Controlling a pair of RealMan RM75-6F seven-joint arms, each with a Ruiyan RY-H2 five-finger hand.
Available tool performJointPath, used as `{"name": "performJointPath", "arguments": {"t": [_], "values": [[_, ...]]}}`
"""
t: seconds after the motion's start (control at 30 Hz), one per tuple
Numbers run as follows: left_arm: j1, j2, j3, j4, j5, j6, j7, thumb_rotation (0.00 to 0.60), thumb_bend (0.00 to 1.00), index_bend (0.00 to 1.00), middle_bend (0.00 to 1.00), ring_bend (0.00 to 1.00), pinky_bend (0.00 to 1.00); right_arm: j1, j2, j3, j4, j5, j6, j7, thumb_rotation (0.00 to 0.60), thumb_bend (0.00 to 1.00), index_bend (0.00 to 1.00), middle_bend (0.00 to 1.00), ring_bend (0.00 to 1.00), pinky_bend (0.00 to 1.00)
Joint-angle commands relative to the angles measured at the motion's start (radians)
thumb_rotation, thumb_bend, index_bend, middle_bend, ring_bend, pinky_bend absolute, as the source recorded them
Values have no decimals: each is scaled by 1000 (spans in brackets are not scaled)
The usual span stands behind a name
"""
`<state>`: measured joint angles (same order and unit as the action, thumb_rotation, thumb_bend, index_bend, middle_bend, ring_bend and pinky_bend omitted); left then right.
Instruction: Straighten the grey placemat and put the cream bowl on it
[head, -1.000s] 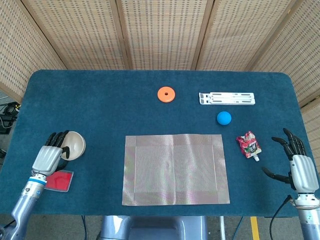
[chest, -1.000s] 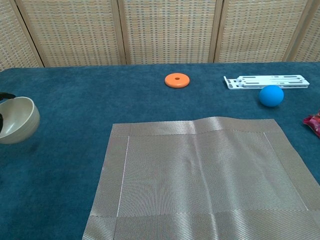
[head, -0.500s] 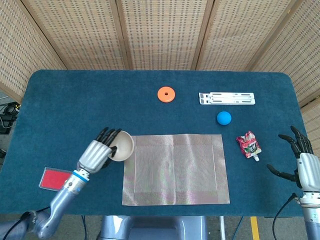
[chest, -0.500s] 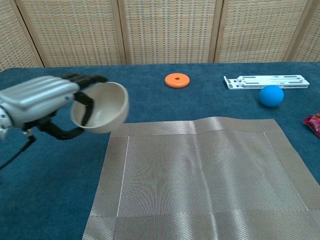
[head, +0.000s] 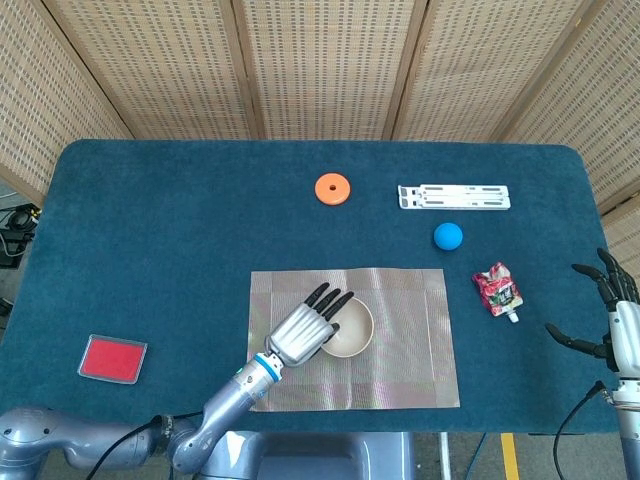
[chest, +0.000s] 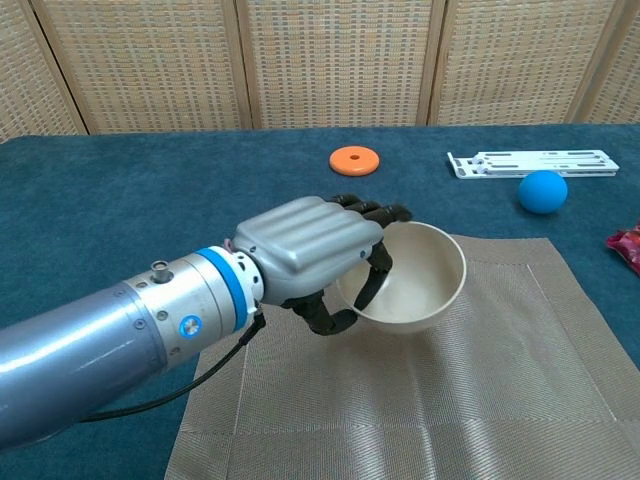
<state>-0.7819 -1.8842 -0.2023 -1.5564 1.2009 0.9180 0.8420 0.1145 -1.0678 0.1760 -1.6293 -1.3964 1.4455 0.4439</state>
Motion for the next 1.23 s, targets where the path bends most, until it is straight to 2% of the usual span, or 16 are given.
{"name": "performJointPath", "arguments": {"t": [0.03, 0.13, 0.3, 0.4, 0.47, 0.6, 0.7, 0.77, 0.93, 1.07, 1.23], "values": [[-36, -50, -7, 35, -85, -7, 66, 600, 466, 636, 0, 0, 0, 0, 4, 3, 1, 2, -2, 9, 600, 286, 229, 0, 0, 0], [-48, -61, -7, 37, -135, 2, 96, 600, 417, 557, 0, 0, 0, -1, 6, 3, 1, 3, -3, 13, 600, 286, 230, 0, 0, 0], [-61, -50, 1, 19, -194, 36, 137, 600, 161, 318, 0, 0, 0, -2, 6, 3, 0, 2, -2, 11, 600, 285, 230, 0, 0, 0], [-54, -21, 3, -21, -219, 59, 131, 600, 91, 189, 0, 0, 0, -3, 6, 2, -2, -3, -1, 6, 600, 285, 230, 0, 0, 0], [-42, 13, 2, -64, -237, 81, 124, 600, 71, 150, 0, 0, 0, -3, 6, 1, -2, -5, 1, 5, 600, 285, 230, 0, 0, 0], [23, 130, 27, -176, -209, 176, 78, 600, 61, 126, 0, 0, 0, -3, 4, -2, -2, -9, 0, -3, 600, 284, 230, 0, 0, 0], [83, 211, 66, -219, -136, 245, 7, 600, 61, 121, 0, 0, 0, -1, 2, -6, -3, -15, -1, -17, 600, 283, 229, 0, 0, 0], [148, 291, 111, -234, -79, 305, -72, 600, 61, 121, 0, 0, 0, 0, -1, -11, -4, -21, -2, -40, 600, 281, 229, 0, 0, 0], [263, 423, 184, -213, 50, 419, -252, 600, 60, 114, 0, 0, 0, 8, -11, -29, -8, -29, -21, -110, 600, 249, 228, 0, 0, 0], [335, 481, 217, -170, 137, 512, -358, 600, 60, 106, 0, 0, 0, 14, -19, -41, -15, -31, -36, -165, 600, 177, 224, 0, 0, 0], [456, 545, 255, -105, 186, 649, -477, 600, 54, 83, 0, 0, 0, 21, -26, -60, -20, -48, -48, -251, 600, 152, 166, 0, 0, 0]]}}
